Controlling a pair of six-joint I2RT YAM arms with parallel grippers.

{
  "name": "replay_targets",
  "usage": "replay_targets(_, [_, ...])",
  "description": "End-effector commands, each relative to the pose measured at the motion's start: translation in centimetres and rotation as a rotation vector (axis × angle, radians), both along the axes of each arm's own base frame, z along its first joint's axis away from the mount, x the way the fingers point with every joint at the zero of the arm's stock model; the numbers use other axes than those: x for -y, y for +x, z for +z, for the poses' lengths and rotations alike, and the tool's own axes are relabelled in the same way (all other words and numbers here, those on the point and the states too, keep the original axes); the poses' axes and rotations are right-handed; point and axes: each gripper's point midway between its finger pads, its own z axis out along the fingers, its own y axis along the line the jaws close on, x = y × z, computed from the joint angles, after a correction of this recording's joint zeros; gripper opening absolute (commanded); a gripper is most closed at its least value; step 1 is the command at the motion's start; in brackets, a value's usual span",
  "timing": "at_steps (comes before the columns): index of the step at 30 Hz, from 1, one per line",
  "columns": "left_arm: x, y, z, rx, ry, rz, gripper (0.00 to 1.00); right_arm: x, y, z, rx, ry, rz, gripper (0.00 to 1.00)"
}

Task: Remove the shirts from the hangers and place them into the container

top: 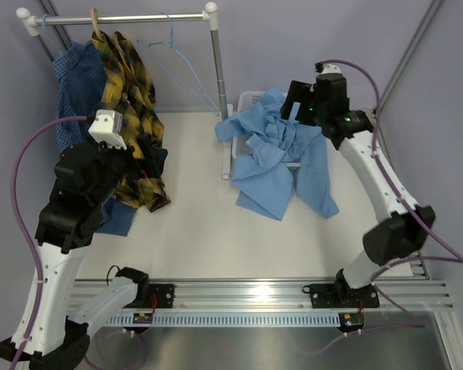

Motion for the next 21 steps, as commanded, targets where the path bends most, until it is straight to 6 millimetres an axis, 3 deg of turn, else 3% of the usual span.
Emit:
replay_targets(1, [0.5, 0.3, 1.7, 0.046, -0.022, -0.025, 0.99, 3.8, -2.8, -1.6, -0.002, -0.09, -0.123, 0.99])
replay_targets(2, [0.6, 0.3, 1.6, 0.042, -0.025, -0.031, 0.99, 4.6, -4.0, -5.1, -0.07, -0.107, -0.152, 0.99])
replay_targets(4, [0.8, 0.4, 1.5, 0.034, -0.028, -0.034, 0.99, 6.0, -5.9, -6.4, -0.085, -0.12, -0.205, 0.99])
replay_targets(5, [0.8, 0.4, 1.5, 0.034, -0.029, -0.036, 0.99, 6.5, -7.3, -9.7, -0.147, -0.133, -0.224, 1.0])
replay_targets(7, [0.9, 0.5, 1.5, 0.035, -0.027, -0.038, 0.99, 7.5, -9.0, -11.6, -0.181, -0.131, -0.255, 0.99])
replay_targets(8, [0.8, 0.5, 1.5, 0.035, -0.027, -0.036, 0.99, 7.7, -10.1, -14.3, -0.229, -0.132, -0.259, 0.99])
replay_targets(11, [0.9, 0.6, 1.4, 0.03, -0.026, -0.038, 0.99, 8.2, -11.7, -18.1, -0.298, -0.107, -0.277, 1.0])
replay_targets(15, [1.1, 0.8, 1.2, 0.021, -0.03, -0.044, 0.99, 9.1, -11.8, -22.3, -0.396, -0.122, -0.332, 0.99])
replay_targets(21, [0.9, 0.7, 1.0, 0.021, -0.026, -0.035, 0.99, 9.7, -10.3, -25.0, -0.457, -0.148, -0.358, 1.0])
